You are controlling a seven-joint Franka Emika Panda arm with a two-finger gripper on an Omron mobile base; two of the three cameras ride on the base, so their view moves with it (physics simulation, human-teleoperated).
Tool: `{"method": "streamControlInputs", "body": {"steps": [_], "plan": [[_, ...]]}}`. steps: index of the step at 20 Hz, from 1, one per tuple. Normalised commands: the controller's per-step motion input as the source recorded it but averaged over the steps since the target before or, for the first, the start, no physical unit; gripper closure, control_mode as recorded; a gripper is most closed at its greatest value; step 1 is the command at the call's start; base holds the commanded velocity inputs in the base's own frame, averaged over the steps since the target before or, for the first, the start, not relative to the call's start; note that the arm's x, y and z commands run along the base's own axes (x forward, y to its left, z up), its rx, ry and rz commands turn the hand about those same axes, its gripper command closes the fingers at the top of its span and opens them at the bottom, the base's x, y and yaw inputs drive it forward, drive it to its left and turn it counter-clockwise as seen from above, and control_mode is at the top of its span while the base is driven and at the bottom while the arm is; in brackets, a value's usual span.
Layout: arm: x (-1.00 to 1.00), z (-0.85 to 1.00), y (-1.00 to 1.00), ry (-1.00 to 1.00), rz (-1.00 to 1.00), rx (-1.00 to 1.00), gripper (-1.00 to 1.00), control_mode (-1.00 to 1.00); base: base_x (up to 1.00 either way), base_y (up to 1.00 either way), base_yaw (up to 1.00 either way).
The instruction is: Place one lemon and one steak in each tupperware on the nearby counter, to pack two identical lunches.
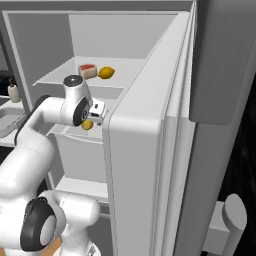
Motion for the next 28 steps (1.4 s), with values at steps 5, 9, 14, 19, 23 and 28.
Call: {"method": "streamControlInputs", "body": {"steps": [5, 9, 14, 19, 23, 28], "plan": [[0.24, -0.31, 0.4, -0.02, -0.05, 0.07, -1.0, -1.0, 0.0, 0.0, 0.0], [0.09, -0.28, 0.34, 0.0, 0.0, 0.03, -1.0, -1.0, 0.0, 0.0, 0.0], [0.08, -0.04, 0.33, -0.04, 0.0, 0.02, -1.0, -1.0, 0.0, 0.0, 0.0], [0.45, 0.0, 0.18, -0.11, -0.01, 0.01, -1.0, -1.0, 0.0, 0.0, 0.0], [0.35, -0.13, 0.0, 0.0, 0.0, 0.0, -1.0, -1.0, 0.0, 0.0, 0.0], [0.28, -0.23, 0.0, 0.0, 0.0, 0.0, -1.0, -1.0, 0.0, 0.0, 0.0]]}}
